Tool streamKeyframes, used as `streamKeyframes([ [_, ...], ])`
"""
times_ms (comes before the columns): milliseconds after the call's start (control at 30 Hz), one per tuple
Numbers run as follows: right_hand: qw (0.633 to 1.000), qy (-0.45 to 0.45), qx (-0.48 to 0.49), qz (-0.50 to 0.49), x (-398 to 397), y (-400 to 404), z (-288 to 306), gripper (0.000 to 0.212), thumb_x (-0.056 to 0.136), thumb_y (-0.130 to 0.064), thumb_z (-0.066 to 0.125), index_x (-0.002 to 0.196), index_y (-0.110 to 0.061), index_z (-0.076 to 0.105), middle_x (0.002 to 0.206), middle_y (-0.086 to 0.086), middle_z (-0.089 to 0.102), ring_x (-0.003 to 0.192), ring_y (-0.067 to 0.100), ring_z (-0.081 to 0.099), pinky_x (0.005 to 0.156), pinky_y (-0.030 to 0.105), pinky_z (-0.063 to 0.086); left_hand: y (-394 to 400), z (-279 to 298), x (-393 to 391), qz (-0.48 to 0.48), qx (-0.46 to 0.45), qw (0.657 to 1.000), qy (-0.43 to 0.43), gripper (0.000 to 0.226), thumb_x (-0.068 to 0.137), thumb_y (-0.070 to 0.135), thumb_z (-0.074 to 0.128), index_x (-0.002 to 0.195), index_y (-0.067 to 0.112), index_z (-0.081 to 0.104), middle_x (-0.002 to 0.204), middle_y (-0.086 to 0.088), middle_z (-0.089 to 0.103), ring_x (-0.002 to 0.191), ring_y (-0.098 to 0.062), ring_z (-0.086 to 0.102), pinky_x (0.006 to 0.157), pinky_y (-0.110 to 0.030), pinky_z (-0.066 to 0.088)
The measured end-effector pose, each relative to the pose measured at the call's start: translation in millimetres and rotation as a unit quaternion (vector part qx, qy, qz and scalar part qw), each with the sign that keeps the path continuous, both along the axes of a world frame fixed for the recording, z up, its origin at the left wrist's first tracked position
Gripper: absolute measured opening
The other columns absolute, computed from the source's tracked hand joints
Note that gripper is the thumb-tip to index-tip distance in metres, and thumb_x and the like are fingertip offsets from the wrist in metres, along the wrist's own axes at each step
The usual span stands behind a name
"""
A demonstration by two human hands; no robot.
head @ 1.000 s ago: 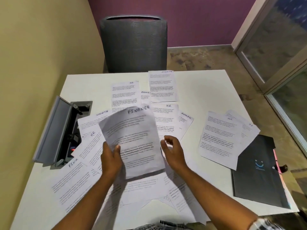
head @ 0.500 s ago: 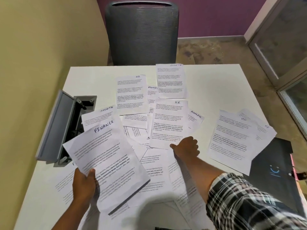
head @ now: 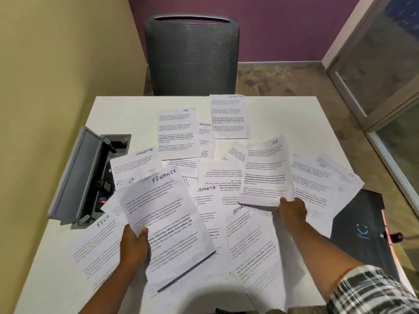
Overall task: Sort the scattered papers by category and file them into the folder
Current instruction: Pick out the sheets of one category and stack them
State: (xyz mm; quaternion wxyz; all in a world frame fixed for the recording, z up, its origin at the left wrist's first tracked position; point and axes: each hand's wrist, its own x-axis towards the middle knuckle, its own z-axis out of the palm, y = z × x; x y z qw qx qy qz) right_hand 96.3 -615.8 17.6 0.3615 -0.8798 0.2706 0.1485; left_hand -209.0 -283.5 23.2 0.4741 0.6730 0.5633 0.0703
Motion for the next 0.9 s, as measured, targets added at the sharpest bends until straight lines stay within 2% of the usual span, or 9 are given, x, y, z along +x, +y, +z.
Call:
streamKeyframes([
  [200, 0.998, 0.033, -0.056, 0.016, -3.2, -52.4, -8.6, 0.030, 0.089, -0.027, 0.064, 0.111, -0.006, 0.066, 0.100, 0.016, 0.071, 0.090, 0.038, 0.068, 0.084, 0.047, 0.059, -13.5, 1.5, 4.8, -0.012, -0.015, 1.000, 0.011, 0.033, 0.098, 0.013, 0.058, 0.129, 0.008, 0.049, 0.116, -0.018, 0.062, 0.108, -0.040, 0.059, 0.091, -0.052, 0.052],
  [300, 0.996, 0.041, -0.077, 0.009, -3.6, -57.5, -10.0, 0.030, 0.087, -0.020, 0.064, 0.114, -0.006, 0.063, 0.107, 0.018, 0.070, 0.095, 0.040, 0.068, 0.085, 0.046, 0.059, -14.4, 0.7, 3.9, -0.020, -0.014, 1.000, 0.018, 0.030, 0.097, 0.014, 0.058, 0.125, 0.009, 0.050, 0.110, -0.016, 0.063, 0.103, -0.038, 0.061, 0.084, -0.050, 0.055],
  [400, 0.995, 0.054, -0.081, -0.011, 2.0, -53.0, -9.3, 0.043, 0.080, -0.010, 0.070, 0.120, -0.006, 0.055, 0.121, 0.019, 0.062, 0.105, 0.043, 0.064, 0.089, 0.048, 0.057, -13.7, -3.5, -0.6, -0.024, -0.011, 0.999, 0.019, 0.024, 0.097, 0.013, 0.058, 0.120, 0.010, 0.052, 0.103, -0.017, 0.064, 0.094, -0.036, 0.062, 0.072, -0.041, 0.053],
  [467, 0.986, 0.038, -0.165, -0.007, 2.9, -44.3, -8.1, 0.059, 0.072, -0.009, 0.078, 0.123, -0.009, 0.049, 0.129, 0.015, 0.050, 0.116, 0.040, 0.055, 0.093, 0.050, 0.053, -13.7, -6.3, -4.0, -0.021, -0.011, 1.000, 0.016, 0.021, 0.097, 0.014, 0.058, 0.117, 0.010, 0.052, 0.099, -0.017, 0.063, 0.091, -0.036, 0.063, 0.068, -0.037, 0.050],
  [533, 0.962, 0.003, -0.271, 0.040, -2.9, -28.6, -4.3, 0.063, 0.075, -0.017, 0.078, 0.130, -0.015, 0.047, 0.135, 0.011, 0.044, 0.123, 0.034, 0.046, 0.098, 0.048, 0.046, -15.0, -8.4, -6.3, -0.013, -0.014, 1.000, 0.016, 0.020, 0.097, 0.014, 0.058, 0.116, 0.011, 0.052, 0.098, -0.017, 0.063, 0.090, -0.036, 0.063, 0.068, -0.037, 0.051],
  [600, 0.949, -0.048, -0.294, 0.106, -11.2, -9.2, -4.8, 0.053, 0.082, -0.026, 0.072, 0.130, -0.021, 0.052, 0.136, 0.009, 0.046, 0.123, 0.032, 0.045, 0.097, 0.047, 0.044, -16.3, -10.3, -8.9, -0.003, -0.018, 1.000, 0.019, 0.020, 0.097, 0.014, 0.058, 0.115, 0.011, 0.053, 0.098, -0.018, 0.063, 0.090, -0.036, 0.063, 0.070, -0.040, 0.052],
  [700, 0.958, -0.094, -0.150, 0.226, -25.8, 19.5, -9.5, 0.029, 0.083, -0.024, 0.071, 0.112, -0.028, 0.064, 0.120, 0.000, 0.055, 0.111, 0.025, 0.057, 0.091, 0.042, 0.050, -16.7, -12.4, -13.0, 0.018, -0.021, 0.999, 0.018, 0.021, 0.097, 0.013, 0.058, 0.117, 0.009, 0.053, 0.101, -0.020, 0.063, 0.093, -0.039, 0.063, 0.076, -0.045, 0.053],
  [767, 0.930, -0.091, -0.073, 0.348, -38.0, 37.2, -12.8, 0.023, 0.085, -0.029, 0.071, 0.106, -0.024, 0.066, 0.114, -0.002, 0.055, 0.107, 0.024, 0.060, 0.089, 0.040, 0.052, -15.6, -8.3, -15.8, 0.032, -0.016, 0.999, 0.019, 0.023, 0.097, 0.013, 0.057, 0.119, 0.010, 0.053, 0.104, -0.018, 0.064, 0.097, -0.039, 0.062, 0.082, -0.048, 0.054],
  [900, 0.860, -0.057, -0.086, 0.500, -67.7, 71.5, -17.9, 0.054, 0.082, -0.053, 0.068, 0.123, -0.018, 0.060, 0.124, 0.002, 0.051, 0.117, 0.027, 0.052, 0.093, 0.040, 0.048, -5.1, 1.9, -29.6, 0.074, -0.007, 0.997, 0.039, 0.030, 0.099, 0.012, 0.055, 0.128, 0.010, 0.052, 0.118, -0.017, 0.063, 0.108, -0.041, 0.060, 0.091, -0.053, 0.052],
])
